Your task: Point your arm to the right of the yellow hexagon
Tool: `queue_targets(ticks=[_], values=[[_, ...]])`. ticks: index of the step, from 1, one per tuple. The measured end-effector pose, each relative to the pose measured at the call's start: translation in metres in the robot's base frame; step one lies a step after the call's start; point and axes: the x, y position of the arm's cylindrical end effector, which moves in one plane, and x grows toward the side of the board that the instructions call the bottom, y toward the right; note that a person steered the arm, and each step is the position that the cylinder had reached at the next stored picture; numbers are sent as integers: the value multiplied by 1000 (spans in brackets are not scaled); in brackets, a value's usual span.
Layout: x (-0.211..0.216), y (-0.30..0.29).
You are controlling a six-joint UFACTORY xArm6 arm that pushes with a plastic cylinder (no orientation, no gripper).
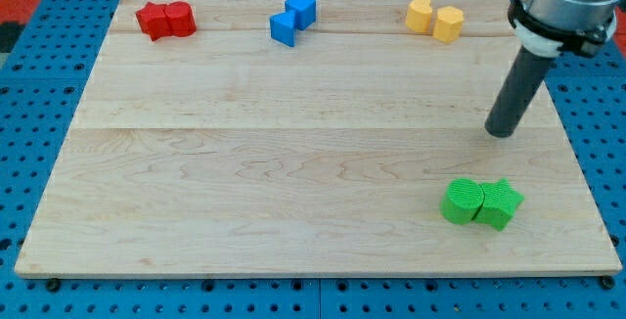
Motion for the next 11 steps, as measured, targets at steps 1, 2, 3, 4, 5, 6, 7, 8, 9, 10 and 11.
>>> queue_targets(ticks=[1,2,3,4,5,6,7,8,9,10,11], values=[[-7,19],[-22,18],[-28,8],[-29,-28],[-29,-43],[-29,-45],[-30,-86],[-49,-133],[-60,-110],[-62,-47],[-95,9]])
